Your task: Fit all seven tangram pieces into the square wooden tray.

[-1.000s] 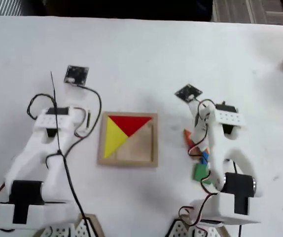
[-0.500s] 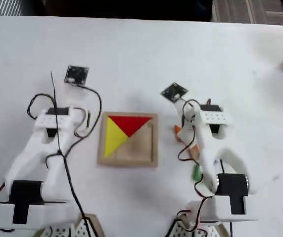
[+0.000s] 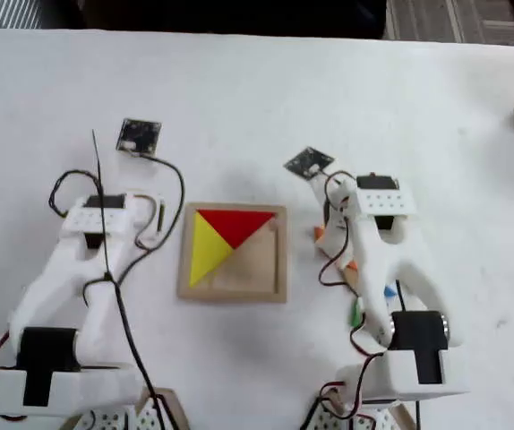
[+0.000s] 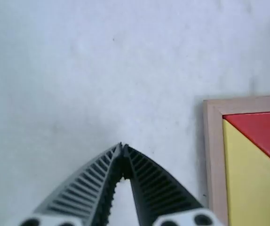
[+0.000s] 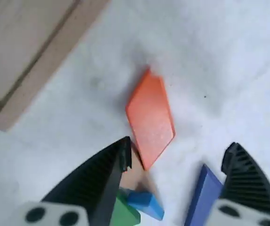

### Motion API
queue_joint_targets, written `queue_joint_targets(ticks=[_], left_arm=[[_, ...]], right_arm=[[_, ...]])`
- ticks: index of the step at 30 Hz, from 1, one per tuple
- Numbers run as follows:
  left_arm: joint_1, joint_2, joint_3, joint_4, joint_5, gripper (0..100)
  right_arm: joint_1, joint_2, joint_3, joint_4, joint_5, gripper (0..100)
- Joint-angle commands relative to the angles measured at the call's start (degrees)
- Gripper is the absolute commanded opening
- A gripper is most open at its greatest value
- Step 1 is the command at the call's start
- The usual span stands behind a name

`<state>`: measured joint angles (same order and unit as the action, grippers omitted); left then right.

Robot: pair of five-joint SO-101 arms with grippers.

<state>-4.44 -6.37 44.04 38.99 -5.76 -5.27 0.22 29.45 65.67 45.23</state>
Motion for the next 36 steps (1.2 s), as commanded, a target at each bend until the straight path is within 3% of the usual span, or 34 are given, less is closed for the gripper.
queue_joint_targets(ticks=[1, 7, 14, 23, 29, 36], left_arm=[[-0.1, -2.4, -0.4, -0.7, -0.4, 3], [-0.1, -2.4, -0.4, -0.7, -0.6, 3], [-0.1, -2.4, -0.4, -0.7, -0.6, 3], [-0.1, -2.4, -0.4, -0.7, -0.6, 3], [-0.1, -2.4, -0.4, -0.7, -0.7, 3], [-0.2, -2.4, -0.4, -0.7, -0.5, 3]], right_arm=[[-0.6, -0.5, -2.5, 1.4, 5.5, 30.8], [-0.5, 2.9, -0.9, -3.3, 10.1, 30.8], [-0.6, 8.7, -3.0, -5.6, 10.2, 30.2], [-1.2, 8.3, -3.2, -5.5, 9.8, 12.2], [-1.2, 8.3, -6.2, -5.1, 4.0, 1.8], [-2.2, 8.2, -9.8, 0.8, -4.6, 1.9]])
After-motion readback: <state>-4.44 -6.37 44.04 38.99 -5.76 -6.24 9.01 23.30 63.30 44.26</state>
